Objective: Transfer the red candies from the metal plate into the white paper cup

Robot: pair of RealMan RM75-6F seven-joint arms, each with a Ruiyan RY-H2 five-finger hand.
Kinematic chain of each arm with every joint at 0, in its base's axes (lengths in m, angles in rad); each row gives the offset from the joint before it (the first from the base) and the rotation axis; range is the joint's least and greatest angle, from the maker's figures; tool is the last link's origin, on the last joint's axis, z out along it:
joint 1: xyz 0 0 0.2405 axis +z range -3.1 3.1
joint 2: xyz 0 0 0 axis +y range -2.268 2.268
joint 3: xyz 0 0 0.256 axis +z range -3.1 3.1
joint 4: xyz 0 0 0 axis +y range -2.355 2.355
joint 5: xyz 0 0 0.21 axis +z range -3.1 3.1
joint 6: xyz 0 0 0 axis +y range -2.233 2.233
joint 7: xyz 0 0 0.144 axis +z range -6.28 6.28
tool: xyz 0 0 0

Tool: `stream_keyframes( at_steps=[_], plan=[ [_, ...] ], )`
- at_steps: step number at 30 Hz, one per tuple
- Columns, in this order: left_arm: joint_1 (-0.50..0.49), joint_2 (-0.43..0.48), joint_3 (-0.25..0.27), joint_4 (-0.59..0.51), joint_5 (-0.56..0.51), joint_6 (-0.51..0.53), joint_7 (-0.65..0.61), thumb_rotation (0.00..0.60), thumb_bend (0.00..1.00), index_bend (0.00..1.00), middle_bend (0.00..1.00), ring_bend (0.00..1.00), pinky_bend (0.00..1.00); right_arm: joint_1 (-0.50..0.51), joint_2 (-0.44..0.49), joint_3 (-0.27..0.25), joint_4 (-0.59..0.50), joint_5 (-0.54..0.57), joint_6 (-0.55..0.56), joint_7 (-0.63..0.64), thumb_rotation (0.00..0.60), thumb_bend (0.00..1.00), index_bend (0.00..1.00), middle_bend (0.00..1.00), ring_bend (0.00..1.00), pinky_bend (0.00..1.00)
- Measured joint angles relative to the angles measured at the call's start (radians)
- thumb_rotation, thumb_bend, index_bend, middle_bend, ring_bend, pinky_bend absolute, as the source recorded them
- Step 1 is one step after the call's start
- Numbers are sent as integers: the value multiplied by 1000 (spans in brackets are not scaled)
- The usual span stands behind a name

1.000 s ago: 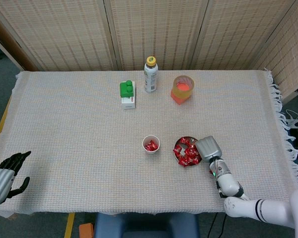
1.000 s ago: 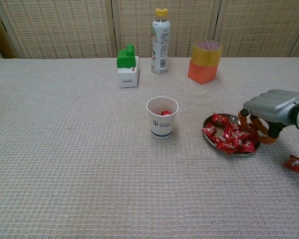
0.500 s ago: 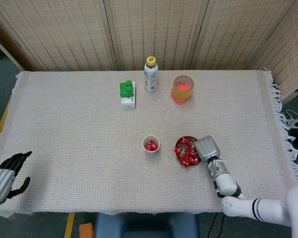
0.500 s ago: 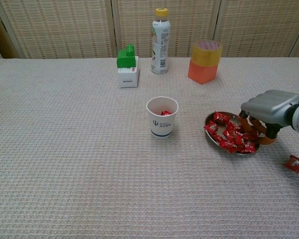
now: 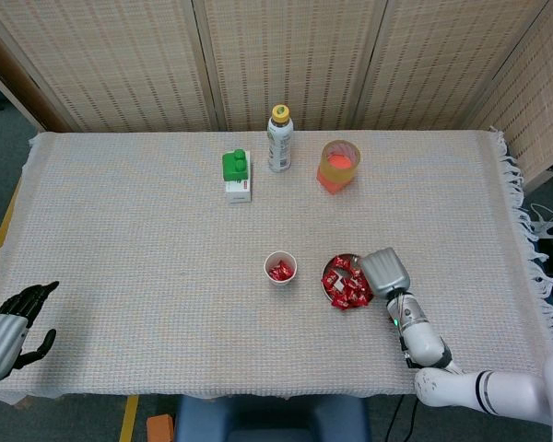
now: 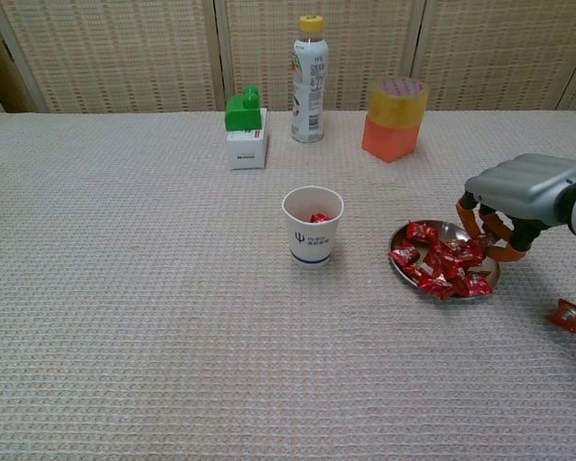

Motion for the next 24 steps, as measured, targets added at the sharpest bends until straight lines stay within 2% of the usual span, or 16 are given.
stream_keyframes(
  at_steps=[7, 10, 16, 24],
  plan=[
    [-1, -1, 0, -2, -2, -3, 5, 600, 465, 0, 117, 96, 202, -3, 32, 37, -64, -53, 9, 66, 600, 376, 671, 708, 713, 882],
    [-1, 0, 0, -3, -3, -5, 4, 600, 465, 0, 117, 97, 202, 14, 27, 79, -99, -90, 10, 97, 600, 375, 671, 708, 713, 882],
    [1, 4, 1, -1, -1, 2, -9, 600, 465, 0, 118, 97, 202, 67, -62, 152, -93, -122, 8, 131, 600, 375, 671, 708, 713, 895],
    [2, 11, 3, 7, 3, 7, -38, 600, 465, 0, 119, 97, 202, 134, -182, 199, -3, -92, -3, 127, 600, 375, 653, 708, 713, 897]
  ],
)
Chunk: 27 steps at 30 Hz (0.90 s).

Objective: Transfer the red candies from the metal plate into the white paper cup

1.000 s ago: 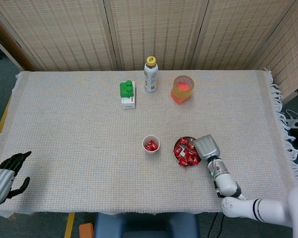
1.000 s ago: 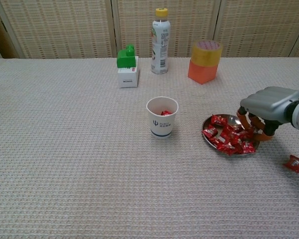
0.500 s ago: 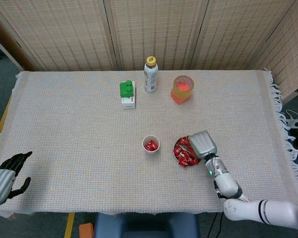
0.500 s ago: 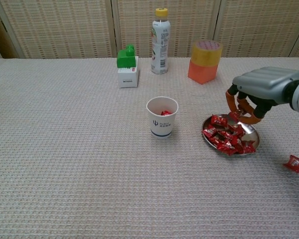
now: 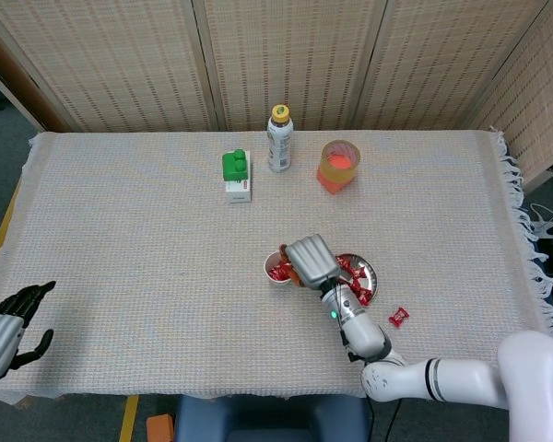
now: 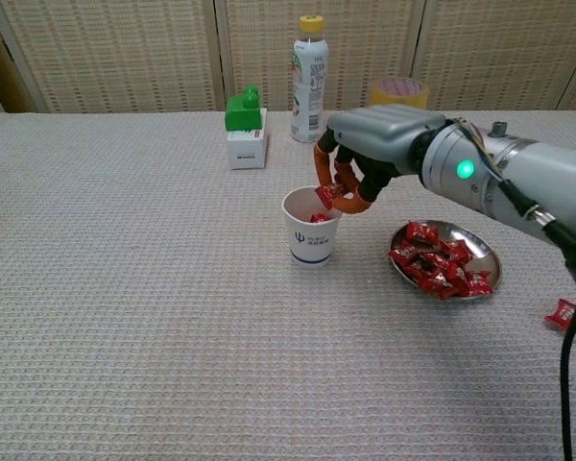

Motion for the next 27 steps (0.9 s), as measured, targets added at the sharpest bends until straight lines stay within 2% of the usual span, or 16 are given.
stream_keyframes(
  at_steps=[1, 7, 11, 14, 21, 24, 27],
  plan=[
    [0, 0, 0, 1, 1, 1, -3, 600, 465, 0, 120, 98, 202, 6, -12, 3, 12, 3, -1, 0, 600, 375, 631, 708, 713, 897],
    [1, 2, 0, 6, 2, 5, -13, 600, 465, 0, 121, 99, 202, 19, -36, 0, 44, -4, -15, 16, 600, 375, 291, 708, 712, 898],
    [2, 1, 0, 6, 3, 7, -12, 600, 465, 0, 122, 99, 202, 17, -31, -5, 44, -19, -13, 26, 600, 376, 143, 708, 710, 898],
    [1, 0, 1, 6, 5, 6, -9, 600, 465, 0, 122, 99, 202, 15, -21, -9, 34, -20, -10, 24, 600, 375, 115, 708, 708, 898],
    [5, 0, 1, 5, 7, 16, -6, 600, 467, 0, 124, 100, 203, -16, 31, -34, -22, -54, 23, 30, 600, 332, 136, 708, 704, 898],
    [7, -1, 3, 6, 9, 18, -3, 600, 467, 0, 126, 100, 203, -59, 88, -83, -66, -98, 45, 45, 600, 317, 162, 708, 697, 898],
    [8, -2, 4, 3, 9, 17, 7, 600, 466, 0, 126, 100, 203, -115, 161, -158, -107, -152, 63, 69, 600, 291, 184, 708, 696, 898]
  ],
)
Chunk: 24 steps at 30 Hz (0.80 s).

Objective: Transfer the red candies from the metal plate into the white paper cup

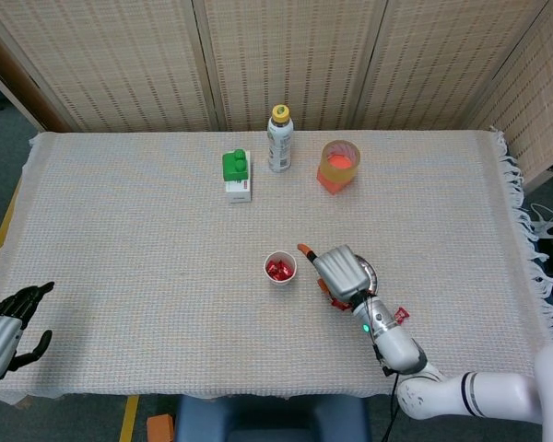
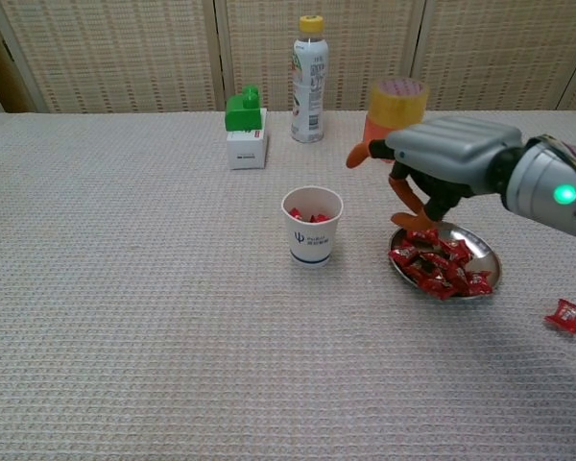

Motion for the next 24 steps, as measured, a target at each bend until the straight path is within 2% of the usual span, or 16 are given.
stream_keyframes(
  at_steps=[7, 11, 17, 24],
  plan=[
    [3, -8, 0, -12, -2, 0, 42, 600, 466, 0, 127, 100, 204, -158, 129, -182, -11, -203, 76, 87, 600, 206, 163, 708, 696, 900],
    [2, -14, -1, -20, -8, -8, 67, 600, 466, 0, 127, 100, 205, -242, 172, -255, 35, -284, 115, 119, 600, 189, 161, 708, 709, 906],
    [-2, -21, 1, -28, -8, -22, 93, 600, 466, 0, 128, 101, 205, -310, 180, -285, 111, -330, 130, 143, 600, 185, 258, 708, 715, 909],
    [-7, -25, 2, -30, -11, -32, 104, 600, 467, 0, 128, 101, 205, -324, 142, -254, 182, -324, 68, 157, 600, 185, 353, 708, 725, 917]
  ],
)
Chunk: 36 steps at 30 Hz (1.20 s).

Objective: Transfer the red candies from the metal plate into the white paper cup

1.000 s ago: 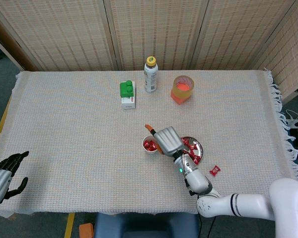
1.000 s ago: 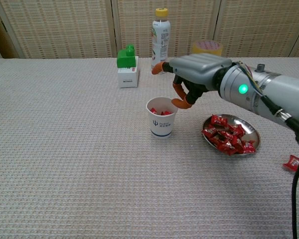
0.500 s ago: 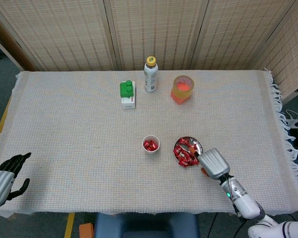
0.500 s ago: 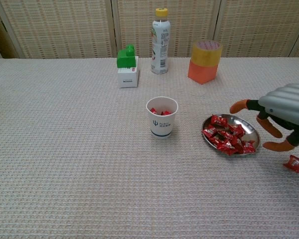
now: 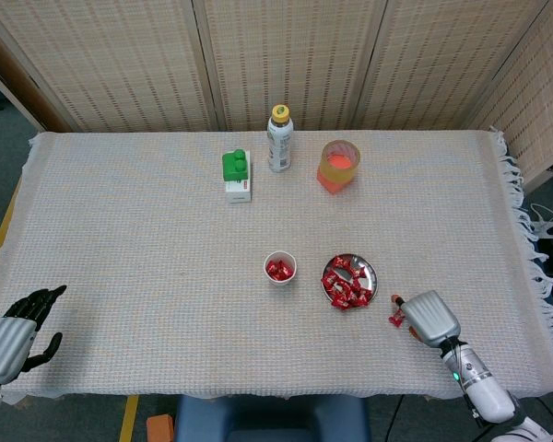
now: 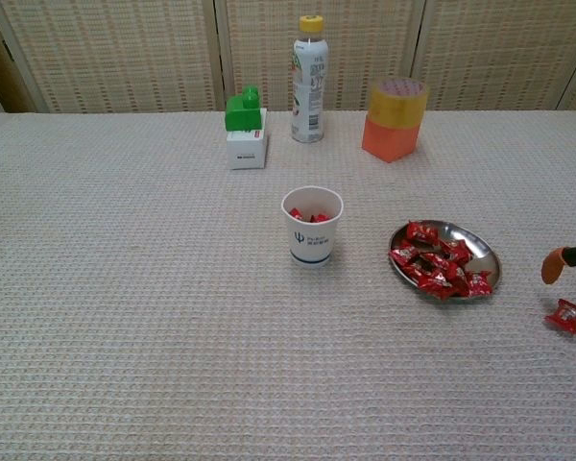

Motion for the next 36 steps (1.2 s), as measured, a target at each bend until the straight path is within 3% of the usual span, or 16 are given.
stream_keyframes(
  at_steps=[8, 23, 30, 36],
  plan=[
    [1, 2, -2, 4, -3, 2, -5, 600, 465, 0, 128, 101, 206, -1, -48, 42, 50, 7, -67, -18, 600, 228, 381, 708, 725, 917],
    [1, 2, -1, 9, 5, 11, -20, 600, 463, 0, 127, 101, 208, -19, -67, 88, 57, -21, -70, -13, 600, 244, 604, 712, 753, 938],
    [1, 0, 1, 11, 10, 13, -21, 600, 466, 0, 128, 102, 208, -19, -24, 118, -27, -44, -52, 21, 600, 246, 604, 713, 754, 939],
    [-3, -1, 2, 10, 8, 2, -16, 600, 468, 0, 128, 103, 209, 31, 14, 203, -175, -44, -64, 42, 600, 253, 605, 716, 755, 939]
  ],
)
